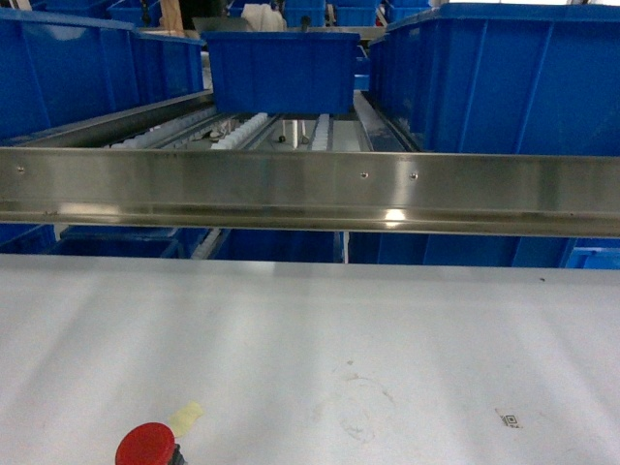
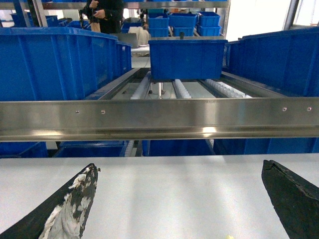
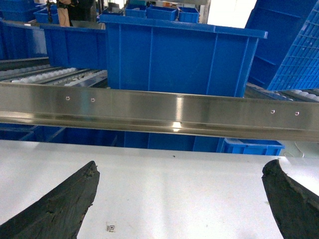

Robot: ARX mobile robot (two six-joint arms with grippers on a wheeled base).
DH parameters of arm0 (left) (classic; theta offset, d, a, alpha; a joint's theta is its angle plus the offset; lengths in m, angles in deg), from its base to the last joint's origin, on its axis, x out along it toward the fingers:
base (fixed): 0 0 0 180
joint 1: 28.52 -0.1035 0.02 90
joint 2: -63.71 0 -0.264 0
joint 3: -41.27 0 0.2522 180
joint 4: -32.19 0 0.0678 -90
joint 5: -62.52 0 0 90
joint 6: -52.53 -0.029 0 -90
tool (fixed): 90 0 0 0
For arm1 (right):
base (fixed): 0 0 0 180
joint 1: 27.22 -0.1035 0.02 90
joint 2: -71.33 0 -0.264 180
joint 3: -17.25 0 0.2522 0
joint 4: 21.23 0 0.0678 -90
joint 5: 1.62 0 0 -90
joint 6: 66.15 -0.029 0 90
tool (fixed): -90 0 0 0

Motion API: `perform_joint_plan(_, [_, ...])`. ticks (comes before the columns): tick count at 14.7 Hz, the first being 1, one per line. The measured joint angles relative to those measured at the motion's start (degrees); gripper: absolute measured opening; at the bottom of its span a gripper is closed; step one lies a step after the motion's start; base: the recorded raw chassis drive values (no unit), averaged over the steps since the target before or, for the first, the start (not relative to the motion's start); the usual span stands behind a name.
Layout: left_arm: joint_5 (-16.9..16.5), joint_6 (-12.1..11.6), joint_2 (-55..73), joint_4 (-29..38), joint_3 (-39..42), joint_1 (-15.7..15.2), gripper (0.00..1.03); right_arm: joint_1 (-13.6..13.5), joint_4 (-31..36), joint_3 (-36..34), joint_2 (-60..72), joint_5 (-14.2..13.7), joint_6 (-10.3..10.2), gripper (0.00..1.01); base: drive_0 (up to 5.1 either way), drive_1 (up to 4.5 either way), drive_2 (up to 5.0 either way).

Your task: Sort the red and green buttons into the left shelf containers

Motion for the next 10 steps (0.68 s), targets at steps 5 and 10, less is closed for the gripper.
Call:
perform_joint_plan(5, [0.0,0.0,0.0,0.0,0.0,0.0,0.98,0.0,0.0,0.0,0.0,0.0,0.0,0.98,0.0,0.0,0.0])
perform_joint_plan(10, [0.0,0.0,0.0,0.0,0.0,0.0,0.98,0.0,0.0,0.0,0.0,0.0,0.0,0.98,0.0,0.0,0.0])
